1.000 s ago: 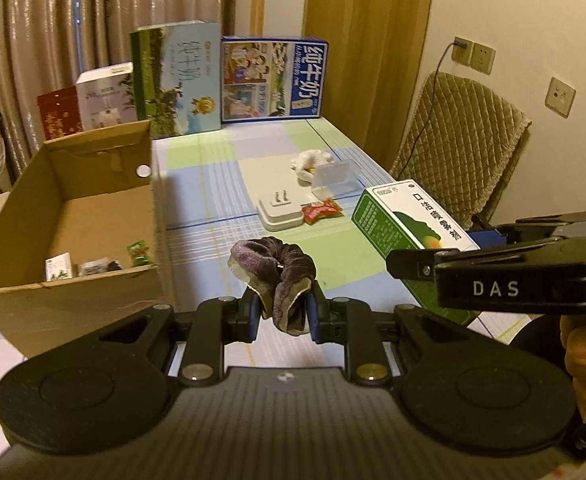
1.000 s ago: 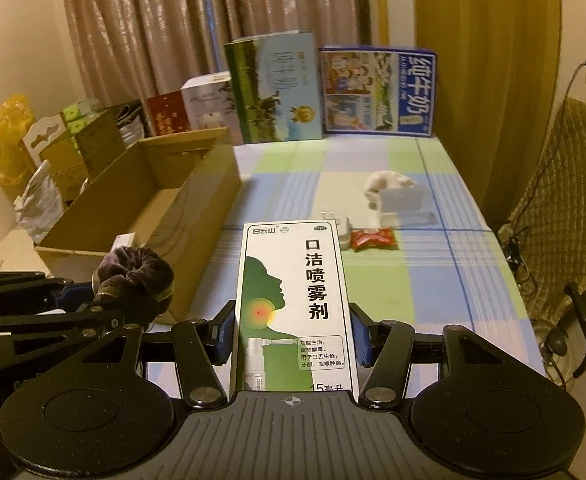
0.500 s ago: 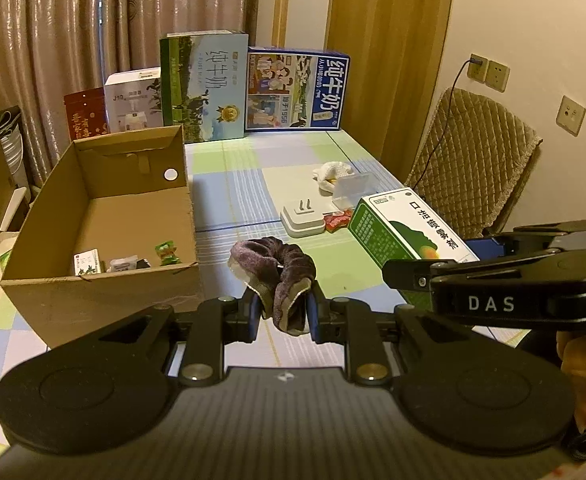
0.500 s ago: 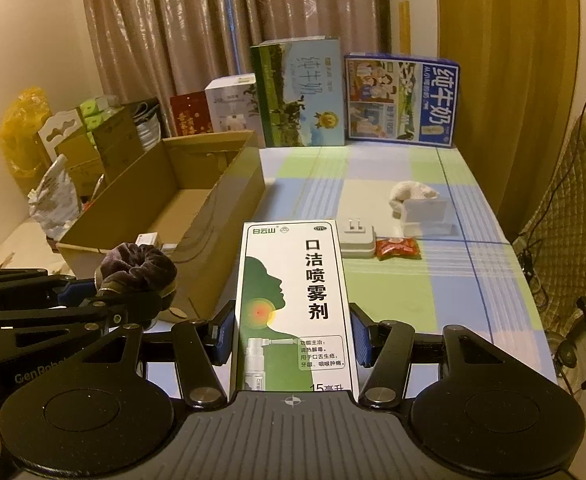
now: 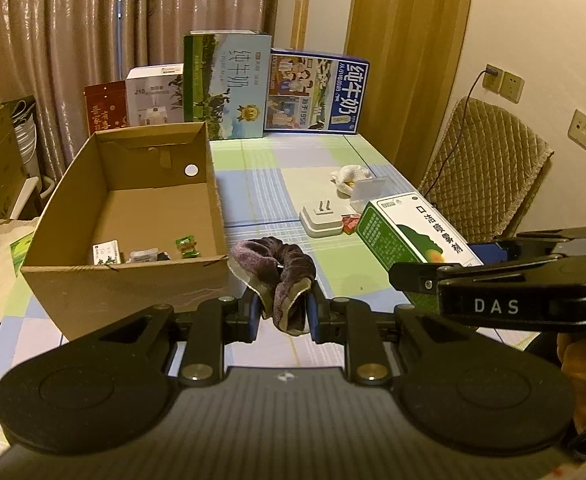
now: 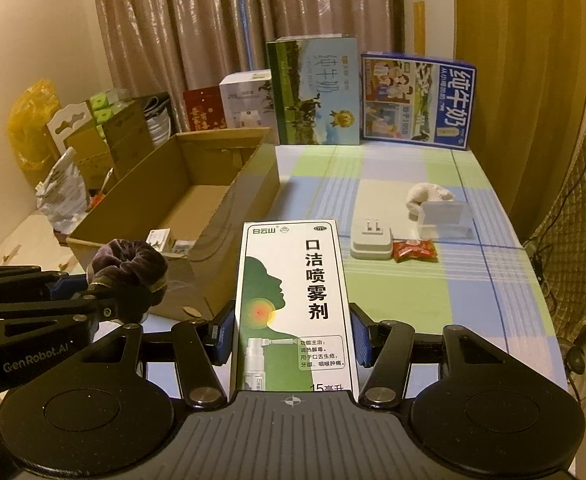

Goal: Organize objects
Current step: 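Lift both held items and carry them toward the cardboard box, then lower the scrunchie and spray box into the cardboard box and open both grippers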

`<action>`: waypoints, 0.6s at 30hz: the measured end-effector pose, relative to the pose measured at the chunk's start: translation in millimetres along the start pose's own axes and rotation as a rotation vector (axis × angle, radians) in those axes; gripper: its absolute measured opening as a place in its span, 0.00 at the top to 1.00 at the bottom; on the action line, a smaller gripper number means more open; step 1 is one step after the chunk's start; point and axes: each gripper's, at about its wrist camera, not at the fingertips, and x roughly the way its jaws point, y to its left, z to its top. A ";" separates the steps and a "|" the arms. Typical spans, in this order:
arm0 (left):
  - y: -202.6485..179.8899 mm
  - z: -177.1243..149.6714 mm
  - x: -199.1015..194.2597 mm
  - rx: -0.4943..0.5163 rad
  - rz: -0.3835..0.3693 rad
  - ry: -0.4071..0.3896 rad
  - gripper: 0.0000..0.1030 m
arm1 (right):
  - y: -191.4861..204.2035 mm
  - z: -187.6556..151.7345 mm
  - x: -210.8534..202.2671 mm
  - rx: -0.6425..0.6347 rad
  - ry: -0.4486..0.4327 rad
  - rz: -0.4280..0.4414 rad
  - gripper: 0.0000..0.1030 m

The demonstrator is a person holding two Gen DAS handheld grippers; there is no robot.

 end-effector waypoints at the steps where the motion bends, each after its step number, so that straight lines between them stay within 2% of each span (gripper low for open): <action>1: 1.8 0.4 -0.5 -0.002 0.002 -0.001 0.82 | 1.2 0.6 0.7 -0.002 0.000 0.001 0.49; 18: 35.1 8.7 -8.0 -0.026 0.049 -0.012 0.82 | 27.9 18.1 22.1 -0.053 -0.003 0.042 0.49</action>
